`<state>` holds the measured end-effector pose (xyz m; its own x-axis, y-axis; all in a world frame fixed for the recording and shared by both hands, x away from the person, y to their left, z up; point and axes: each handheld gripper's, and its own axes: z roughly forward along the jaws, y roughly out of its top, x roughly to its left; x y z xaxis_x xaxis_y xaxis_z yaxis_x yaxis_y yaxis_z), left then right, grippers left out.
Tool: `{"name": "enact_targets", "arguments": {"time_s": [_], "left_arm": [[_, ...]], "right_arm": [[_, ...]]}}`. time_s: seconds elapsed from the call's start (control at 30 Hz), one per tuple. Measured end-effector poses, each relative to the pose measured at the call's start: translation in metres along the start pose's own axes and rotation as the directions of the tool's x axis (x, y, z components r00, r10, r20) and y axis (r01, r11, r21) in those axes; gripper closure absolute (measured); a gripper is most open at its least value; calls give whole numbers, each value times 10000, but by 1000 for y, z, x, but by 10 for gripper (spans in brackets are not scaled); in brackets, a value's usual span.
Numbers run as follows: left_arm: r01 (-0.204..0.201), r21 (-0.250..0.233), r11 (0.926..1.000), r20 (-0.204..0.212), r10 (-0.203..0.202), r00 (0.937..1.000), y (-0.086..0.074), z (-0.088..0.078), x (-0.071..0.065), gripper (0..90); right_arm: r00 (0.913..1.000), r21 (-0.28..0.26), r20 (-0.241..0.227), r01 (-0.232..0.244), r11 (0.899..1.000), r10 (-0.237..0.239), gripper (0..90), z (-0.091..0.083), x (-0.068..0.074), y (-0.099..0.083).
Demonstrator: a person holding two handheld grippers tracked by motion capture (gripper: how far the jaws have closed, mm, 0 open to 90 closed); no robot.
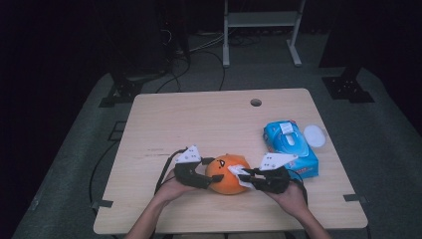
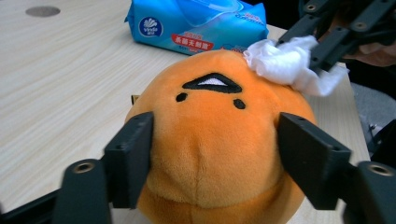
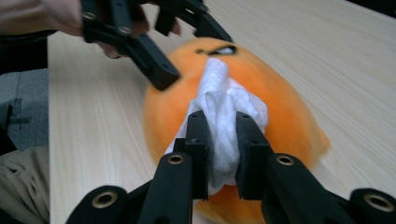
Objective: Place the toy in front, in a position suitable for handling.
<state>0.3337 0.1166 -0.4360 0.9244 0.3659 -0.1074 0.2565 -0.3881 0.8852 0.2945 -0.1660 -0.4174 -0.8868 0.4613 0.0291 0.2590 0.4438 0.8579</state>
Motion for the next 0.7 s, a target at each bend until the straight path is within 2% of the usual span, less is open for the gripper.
{"name": "enact_targets", "arguments": {"time_s": [0.07, 0.1, 0.23, 0.3, 0.37, 0.43, 0.5, 0.6, 0.7], "left_arm": [[-167, -45, 9999, 6, 167, 9999, 1, 0, -2, 325], [-156, -62, 9999, 29, 156, 9999, 1, 0, -3, 328], [-105, -90, 9999, 108, 106, 9999, 0, 0, -1, 316], [221, -149, 9996, 265, -217, 9994, 0, 0, 0, 245], [422, -92, 9991, 316, -419, 9986, 0, -2, 2, 172], [564, 74, 9984, 325, -566, 9979, 0, -2, 3, 137], [614, 176, 9980, 354, -620, 9974, -2, -2, 4, 151], [343, 126, 9993, 342, -347, 9988, -2, -1, 1, 262], [124, -13, 9999, 215, -124, 9997, 2, 0, -2, 328]], "right_arm": [[9999, 8, -27, 165, 9999, -165, 770, 1, 4, 3], [9995, 1, 135, 280, 9996, -280, 770, 1, 4, 5], [9979, -276, 573, -301, 9992, 317, 770, -6, -11, 3], [9954, -172, 851, -419, 9990, 432, 770, -8, -18, -1], [9947, -37, 813, -626, 9980, 627, 770, -8, -22, -5], [9949, 95, 768, -660, 9978, 651, 770, -9, -24, -9], [9954, 150, 717, -643, 9978, 630, 770, -10, -22, -11], [9963, 166, 600, -629, 9979, 618, 770, -11, -18, -12], [9990, 115, 352, -289, 9995, 285, 770, -8, -6, -5]]}}
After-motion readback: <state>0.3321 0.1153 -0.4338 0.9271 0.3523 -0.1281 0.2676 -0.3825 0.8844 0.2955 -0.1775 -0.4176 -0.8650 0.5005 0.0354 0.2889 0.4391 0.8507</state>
